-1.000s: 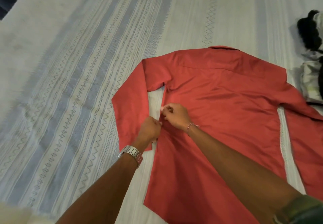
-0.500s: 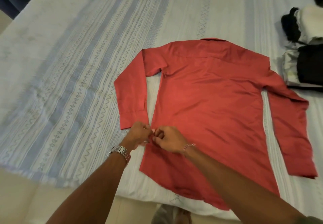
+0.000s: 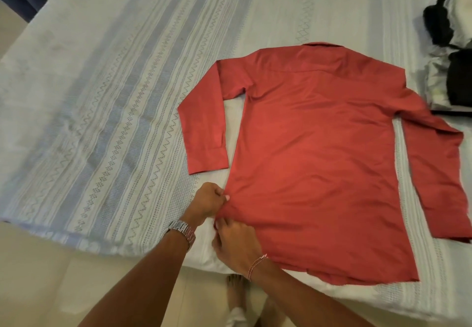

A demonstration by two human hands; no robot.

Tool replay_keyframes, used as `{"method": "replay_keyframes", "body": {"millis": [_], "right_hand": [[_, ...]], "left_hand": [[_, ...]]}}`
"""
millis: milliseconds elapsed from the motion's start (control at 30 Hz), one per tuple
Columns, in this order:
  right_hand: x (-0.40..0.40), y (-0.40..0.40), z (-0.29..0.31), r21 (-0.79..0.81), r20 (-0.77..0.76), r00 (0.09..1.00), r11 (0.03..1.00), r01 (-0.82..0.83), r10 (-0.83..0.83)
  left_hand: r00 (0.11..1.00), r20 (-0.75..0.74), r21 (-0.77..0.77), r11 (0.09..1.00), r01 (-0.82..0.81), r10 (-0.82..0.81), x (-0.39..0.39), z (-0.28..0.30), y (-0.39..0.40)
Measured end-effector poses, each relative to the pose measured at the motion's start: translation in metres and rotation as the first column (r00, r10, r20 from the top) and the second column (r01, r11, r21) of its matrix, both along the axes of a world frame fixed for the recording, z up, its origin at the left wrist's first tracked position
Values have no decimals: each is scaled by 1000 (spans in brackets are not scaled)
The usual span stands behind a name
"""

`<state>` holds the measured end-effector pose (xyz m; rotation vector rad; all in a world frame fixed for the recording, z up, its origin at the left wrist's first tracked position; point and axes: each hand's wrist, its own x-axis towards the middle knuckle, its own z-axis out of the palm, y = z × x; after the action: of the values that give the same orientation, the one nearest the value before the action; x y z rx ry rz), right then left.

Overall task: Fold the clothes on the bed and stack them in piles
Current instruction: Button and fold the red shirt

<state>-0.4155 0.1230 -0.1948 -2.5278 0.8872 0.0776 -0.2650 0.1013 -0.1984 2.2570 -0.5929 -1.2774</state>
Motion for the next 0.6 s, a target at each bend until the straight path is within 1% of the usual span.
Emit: {"method": "replay_keyframes", "body": {"millis": [33,100,133,200,300,367,433,500,600], "right_hand": [[-1,-1,0,37,46,999,999,-14,12],[0,-9,4,184,35,999,983,7,-14],[0,-13,6,220,24,999,975,36,-42],[5,-21,14,213,-2,991,968,130,-133],[20,-30,17,154,-46,963,950,270,-266],[30,-33,18,131,-68,940,930,342,-336],[40,-37,18,142,-114,915,905,401,-387],[45,-41,17,177,-166,893,879,443,-417],[45,-43,15,247,-182,879,844,475,-441]], "left_hand": [[1000,7,4,1000,3,-3,0,-2,1],[999,46,23,1000,6,-8,0,-2,3],[996,83,31,999,24,-26,-1,1,2],[983,148,26,994,108,-111,0,11,-7],[945,253,-22,975,220,-208,6,15,-36],[919,334,-61,968,245,-212,9,14,-65],[900,392,-110,962,249,-189,12,10,-97],[899,418,-157,965,209,-126,17,6,-126],[892,442,-160,971,179,-92,26,0,-160]]}}
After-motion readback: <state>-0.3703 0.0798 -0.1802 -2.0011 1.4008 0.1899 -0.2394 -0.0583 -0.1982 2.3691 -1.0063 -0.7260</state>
